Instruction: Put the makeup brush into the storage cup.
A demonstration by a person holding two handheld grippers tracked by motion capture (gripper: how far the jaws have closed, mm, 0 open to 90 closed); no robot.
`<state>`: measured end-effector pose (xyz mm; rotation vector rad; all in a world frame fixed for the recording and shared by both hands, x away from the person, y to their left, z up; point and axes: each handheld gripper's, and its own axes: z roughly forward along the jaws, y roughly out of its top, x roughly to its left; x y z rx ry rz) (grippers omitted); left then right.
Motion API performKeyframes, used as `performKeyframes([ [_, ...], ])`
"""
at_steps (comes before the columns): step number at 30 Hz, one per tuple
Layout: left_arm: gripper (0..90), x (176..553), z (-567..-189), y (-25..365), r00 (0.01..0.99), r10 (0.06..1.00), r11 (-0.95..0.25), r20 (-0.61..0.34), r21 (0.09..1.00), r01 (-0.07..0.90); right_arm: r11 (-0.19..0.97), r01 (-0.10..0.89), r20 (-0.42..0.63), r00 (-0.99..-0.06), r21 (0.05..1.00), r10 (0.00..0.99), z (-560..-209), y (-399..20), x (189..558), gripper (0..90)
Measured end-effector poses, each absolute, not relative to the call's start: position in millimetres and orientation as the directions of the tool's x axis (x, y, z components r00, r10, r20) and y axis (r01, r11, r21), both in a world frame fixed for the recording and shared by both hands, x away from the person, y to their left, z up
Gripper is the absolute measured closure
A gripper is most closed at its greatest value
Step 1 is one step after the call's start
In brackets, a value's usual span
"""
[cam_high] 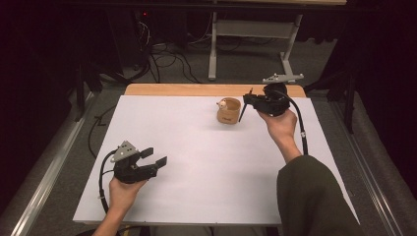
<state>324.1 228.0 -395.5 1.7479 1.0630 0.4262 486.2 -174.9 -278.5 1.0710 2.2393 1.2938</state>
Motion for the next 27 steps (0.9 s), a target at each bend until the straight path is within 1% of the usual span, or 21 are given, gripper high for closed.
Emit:
performKeyframes([
  [14,33.9,324.3,-395.7,227.0,0.554,0.812,-0.114,-0.184,0.881,0.459,0.280,0.444,0.085,-0.643,0.851,0.761,-277.1,-171.6,497.5,84.8],
  [27,34.0,323.2,-394.8,227.2,0.554,0.813,-0.111,-0.180,0.885,0.451,0.270,0.454,0.092,-0.630,0.849,0.771,-275.1,-159.8,513.8,84.8],
])
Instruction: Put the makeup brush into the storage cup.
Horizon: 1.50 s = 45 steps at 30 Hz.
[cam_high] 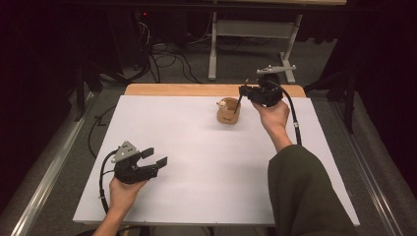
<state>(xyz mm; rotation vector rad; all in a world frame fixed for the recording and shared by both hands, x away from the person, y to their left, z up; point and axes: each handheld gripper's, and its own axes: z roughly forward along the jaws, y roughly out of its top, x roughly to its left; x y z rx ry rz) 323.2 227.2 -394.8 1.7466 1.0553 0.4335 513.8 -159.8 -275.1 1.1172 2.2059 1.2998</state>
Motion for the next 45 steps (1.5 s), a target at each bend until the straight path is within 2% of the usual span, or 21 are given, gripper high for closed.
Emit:
performKeyframes([
  [45,34.2,322.6,-394.1,224.7,0.567,0.806,-0.129,-0.168,0.886,0.446,0.263,0.457,0.055,-0.573,0.850,0.818,-285.7,-150.2,534.3,84.3],
])
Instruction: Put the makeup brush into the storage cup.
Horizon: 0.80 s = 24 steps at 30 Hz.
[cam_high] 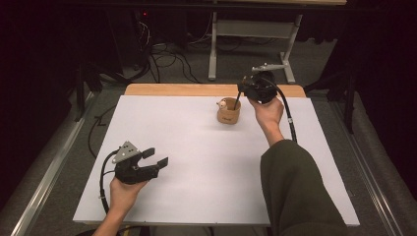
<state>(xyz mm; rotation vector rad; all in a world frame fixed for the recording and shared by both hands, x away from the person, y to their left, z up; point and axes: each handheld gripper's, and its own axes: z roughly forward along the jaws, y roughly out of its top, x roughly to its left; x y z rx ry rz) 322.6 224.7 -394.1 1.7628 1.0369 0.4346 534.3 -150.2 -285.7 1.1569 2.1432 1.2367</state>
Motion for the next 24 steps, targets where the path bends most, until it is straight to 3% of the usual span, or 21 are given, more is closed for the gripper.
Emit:
performKeyframes([
  [17,34.2,322.3,-394.2,225.1,0.567,0.807,-0.128,-0.168,0.886,0.446,0.284,0.468,0.042,-0.572,0.837,0.819,-292.4,-145.6,537.1,83.4],
  [24,34.2,322.3,-394.0,225.3,0.566,0.807,-0.127,-0.169,0.887,0.445,0.277,0.490,0.058,-0.563,0.826,0.825,-294.1,-146.0,537.3,60.9],
])
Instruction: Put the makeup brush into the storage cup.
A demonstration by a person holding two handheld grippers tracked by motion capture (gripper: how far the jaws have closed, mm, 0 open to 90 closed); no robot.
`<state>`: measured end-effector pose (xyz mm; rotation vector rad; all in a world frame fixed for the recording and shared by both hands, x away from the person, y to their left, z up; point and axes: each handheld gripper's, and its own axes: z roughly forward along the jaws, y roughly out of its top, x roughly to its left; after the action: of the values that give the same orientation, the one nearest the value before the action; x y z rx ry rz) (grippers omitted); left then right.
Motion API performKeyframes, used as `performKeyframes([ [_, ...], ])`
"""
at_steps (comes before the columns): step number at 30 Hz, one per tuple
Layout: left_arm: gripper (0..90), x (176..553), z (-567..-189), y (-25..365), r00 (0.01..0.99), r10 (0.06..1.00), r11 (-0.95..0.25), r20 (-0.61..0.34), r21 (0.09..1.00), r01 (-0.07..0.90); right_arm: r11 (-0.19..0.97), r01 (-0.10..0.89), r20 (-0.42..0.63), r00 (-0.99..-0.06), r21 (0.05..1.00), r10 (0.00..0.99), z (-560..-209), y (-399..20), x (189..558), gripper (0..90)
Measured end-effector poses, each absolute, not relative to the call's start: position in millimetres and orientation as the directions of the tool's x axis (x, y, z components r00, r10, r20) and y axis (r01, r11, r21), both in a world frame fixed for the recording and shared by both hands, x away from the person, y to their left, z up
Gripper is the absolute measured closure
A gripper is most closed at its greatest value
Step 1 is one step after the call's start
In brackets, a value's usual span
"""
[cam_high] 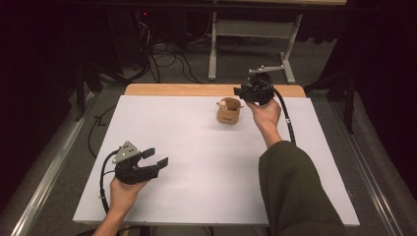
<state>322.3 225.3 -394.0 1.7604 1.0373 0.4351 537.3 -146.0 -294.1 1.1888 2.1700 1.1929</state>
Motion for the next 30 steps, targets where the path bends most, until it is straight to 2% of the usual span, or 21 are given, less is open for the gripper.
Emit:
performKeyframes([
  [2,34.2,322.3,-394.0,225.7,0.565,0.808,-0.126,-0.168,0.886,0.445,0.269,0.493,0.068,-0.563,0.828,0.824,-293.9,-148.0,535.0,56.2],
  [9,34.1,322.3,-394.1,224.4,0.563,0.809,-0.124,-0.169,0.887,0.445,0.271,0.488,0.073,-0.577,0.830,0.814,-290.3,-153.9,526.9,50.3],
  [20,33.8,322.4,-394.3,224.5,0.564,0.808,-0.124,-0.169,0.887,0.445,0.259,0.443,0.062,-0.590,0.858,0.805,-279.8,-159.6,512.8,46.3],
  [30,33.0,322.9,-394.6,223.9,0.562,0.810,-0.126,-0.168,0.886,0.447,0.257,0.448,0.061,-0.582,0.856,0.811,-282.1,-173.0,505.4,45.4],
])
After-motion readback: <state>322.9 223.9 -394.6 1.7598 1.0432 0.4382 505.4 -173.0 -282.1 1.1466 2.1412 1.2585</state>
